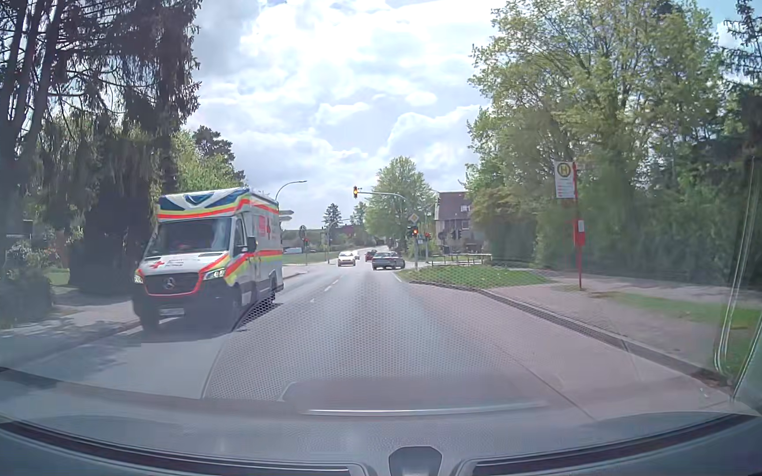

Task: Follow the waypoints while adhering to traffic rules and regulations

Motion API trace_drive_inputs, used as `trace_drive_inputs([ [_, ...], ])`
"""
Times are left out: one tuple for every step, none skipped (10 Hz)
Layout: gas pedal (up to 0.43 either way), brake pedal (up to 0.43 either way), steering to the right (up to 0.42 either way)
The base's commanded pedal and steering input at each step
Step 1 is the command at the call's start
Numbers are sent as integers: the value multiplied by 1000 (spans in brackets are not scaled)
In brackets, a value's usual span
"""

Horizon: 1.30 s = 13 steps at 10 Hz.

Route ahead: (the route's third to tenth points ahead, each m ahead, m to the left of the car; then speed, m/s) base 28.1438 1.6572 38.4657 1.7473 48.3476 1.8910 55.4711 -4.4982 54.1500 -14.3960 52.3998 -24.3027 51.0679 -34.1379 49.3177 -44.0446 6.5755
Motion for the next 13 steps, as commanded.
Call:
trace_drive_inputs([
  [0, 0, -13],
  [0, 12, -13],
  [0, 12, -13],
  [0, 12, -13],
  [0, 0, -13],
  [0, 6, -13],
  [0, 12, -13],
  [0, 24, -12],
  [0, 49, -12],
  [0, 61, -12],
  [0, 79, -11],
  [0, 104, -9],
  [0, 116, -9],
])
